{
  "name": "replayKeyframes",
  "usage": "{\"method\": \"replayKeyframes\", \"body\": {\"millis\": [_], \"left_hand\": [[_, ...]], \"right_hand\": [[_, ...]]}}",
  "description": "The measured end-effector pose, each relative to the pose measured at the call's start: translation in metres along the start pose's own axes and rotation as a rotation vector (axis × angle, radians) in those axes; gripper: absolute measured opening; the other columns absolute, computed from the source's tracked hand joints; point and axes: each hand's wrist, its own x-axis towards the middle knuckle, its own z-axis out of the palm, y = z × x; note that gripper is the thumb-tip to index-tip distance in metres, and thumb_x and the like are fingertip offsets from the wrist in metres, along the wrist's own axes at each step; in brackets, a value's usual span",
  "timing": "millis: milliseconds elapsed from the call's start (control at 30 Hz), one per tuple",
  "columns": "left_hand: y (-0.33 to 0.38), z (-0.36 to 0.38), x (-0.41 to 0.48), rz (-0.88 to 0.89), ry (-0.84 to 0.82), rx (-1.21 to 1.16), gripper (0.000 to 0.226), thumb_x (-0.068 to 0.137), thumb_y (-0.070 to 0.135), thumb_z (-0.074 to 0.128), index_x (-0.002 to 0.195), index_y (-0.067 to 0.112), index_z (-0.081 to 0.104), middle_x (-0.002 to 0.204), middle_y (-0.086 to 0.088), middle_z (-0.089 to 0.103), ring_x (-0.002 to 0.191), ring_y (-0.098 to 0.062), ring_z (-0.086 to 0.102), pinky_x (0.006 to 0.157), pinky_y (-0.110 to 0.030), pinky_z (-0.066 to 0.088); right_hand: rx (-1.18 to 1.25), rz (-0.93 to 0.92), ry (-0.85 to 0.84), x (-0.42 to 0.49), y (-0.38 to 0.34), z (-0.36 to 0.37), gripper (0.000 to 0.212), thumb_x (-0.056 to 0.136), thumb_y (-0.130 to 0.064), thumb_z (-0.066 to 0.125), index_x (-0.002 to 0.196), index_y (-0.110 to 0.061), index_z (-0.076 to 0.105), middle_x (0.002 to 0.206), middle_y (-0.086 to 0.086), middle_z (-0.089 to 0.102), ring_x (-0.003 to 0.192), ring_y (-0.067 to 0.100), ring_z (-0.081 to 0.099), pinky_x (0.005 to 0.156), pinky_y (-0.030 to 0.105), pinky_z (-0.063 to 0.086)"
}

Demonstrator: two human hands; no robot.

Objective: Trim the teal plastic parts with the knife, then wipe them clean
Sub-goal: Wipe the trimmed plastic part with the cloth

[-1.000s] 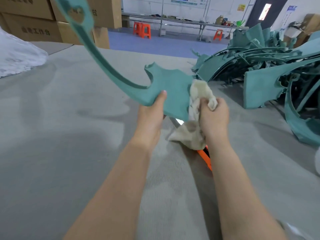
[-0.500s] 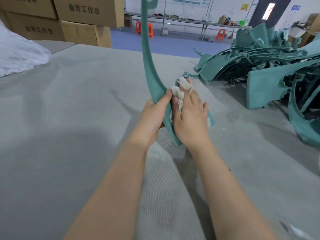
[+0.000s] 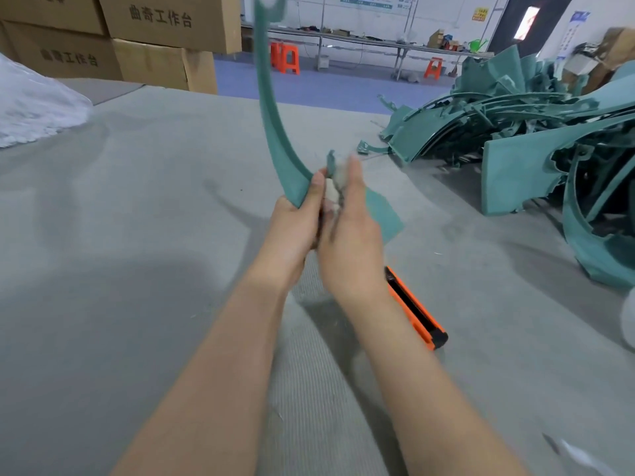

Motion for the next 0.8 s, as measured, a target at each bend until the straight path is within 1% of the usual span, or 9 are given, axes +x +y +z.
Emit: {"method": "replayKeyframes", "body": {"millis": [67,133,167,233,333,500,567,667,800], "left_hand": [[0.001,-0.002,0.001,0.025,0.027,-0.061,0.026,0.102,0.026,0.045,0.094,0.028,0.069,0.083,0.01,0.075,0.082,-0.004,0.07,0.067,-0.018,0.053],[0.004,-0.004,0.001,0.004,-0.005,-0.112,0.026,0.103,0.024,0.043,0.097,0.027,0.068,0.084,0.01,0.075,0.081,-0.004,0.07,0.065,-0.019,0.054],[0.005,-0.005,0.0,-0.015,-0.029,-0.111,0.025,0.102,0.025,0.044,0.097,0.027,0.069,0.086,0.009,0.075,0.081,-0.005,0.071,0.065,-0.02,0.055],[0.005,-0.006,-0.001,-0.05,-0.085,-0.059,0.023,0.101,0.03,0.047,0.099,0.03,0.069,0.092,0.009,0.075,0.086,-0.007,0.071,0.069,-0.022,0.057],[0.004,-0.005,-0.003,-0.063,-0.135,-0.008,0.022,0.1,0.033,0.047,0.1,0.033,0.069,0.096,0.009,0.075,0.092,-0.008,0.07,0.074,-0.025,0.057],[0.006,-0.007,-0.003,-0.082,-0.133,-0.029,0.022,0.1,0.031,0.048,0.103,0.029,0.07,0.095,0.006,0.075,0.088,-0.01,0.071,0.074,-0.026,0.057],[0.005,-0.008,-0.003,-0.085,-0.155,0.005,0.022,0.1,0.032,0.048,0.101,0.029,0.07,0.093,0.007,0.075,0.087,-0.009,0.071,0.073,-0.025,0.058],[0.004,-0.008,-0.004,-0.092,-0.189,0.067,0.021,0.099,0.036,0.049,0.096,0.033,0.07,0.09,0.011,0.075,0.087,-0.006,0.071,0.07,-0.023,0.057],[0.007,-0.008,-0.003,-0.088,-0.172,0.002,0.023,0.1,0.033,0.049,0.098,0.03,0.071,0.094,0.007,0.075,0.089,-0.009,0.071,0.077,-0.028,0.057]], "right_hand": [[0.019,-0.074,0.012,-0.005,-0.008,0.007,0.043,0.096,-0.017,0.047,0.138,-0.02,0.043,0.114,0.007,0.066,0.101,0.028,0.06,0.075,0.033,0.04],[0.025,-0.125,0.081,-0.001,-0.003,0.002,0.029,0.092,-0.005,0.049,0.119,-0.008,0.06,0.115,0.011,0.065,0.109,0.029,0.059,0.09,0.037,0.046],[0.031,-0.108,0.121,0.003,0.003,-0.004,0.026,0.091,-0.001,0.05,0.112,-0.005,0.065,0.119,0.013,0.063,0.114,0.028,0.057,0.098,0.029,0.042],[0.02,-0.007,0.209,0.012,0.016,-0.018,0.027,0.091,0.002,0.05,0.109,-0.004,0.069,0.12,0.012,0.058,0.113,0.02,0.054,0.093,0.006,0.032],[-0.053,0.033,0.284,0.016,0.027,-0.03,0.028,0.09,0.003,0.052,0.11,-0.005,0.07,0.114,0.01,0.06,0.095,0.0,0.048,0.082,-0.006,0.025],[-0.031,-0.201,0.201,0.006,0.01,-0.012,0.027,0.088,-0.002,0.053,0.107,-0.003,0.072,0.111,0.008,0.063,0.097,0.005,0.052,0.089,-0.001,0.032],[-0.017,-0.145,0.224,0.012,0.011,-0.015,0.027,0.089,0.001,0.053,0.108,-0.002,0.072,0.113,0.008,0.064,0.1,0.011,0.057,0.091,0.004,0.035],[-0.065,-0.003,0.285,0.017,0.021,-0.026,0.029,0.09,0.006,0.052,0.111,-0.002,0.07,0.117,0.011,0.064,0.107,0.021,0.06,0.09,-0.003,0.027],[-0.044,-0.139,0.24,0.007,0.006,-0.015,0.028,0.088,0.001,0.053,0.11,0.0,0.07,0.115,0.011,0.064,0.104,0.017,0.058,0.094,0.005,0.034]]}}
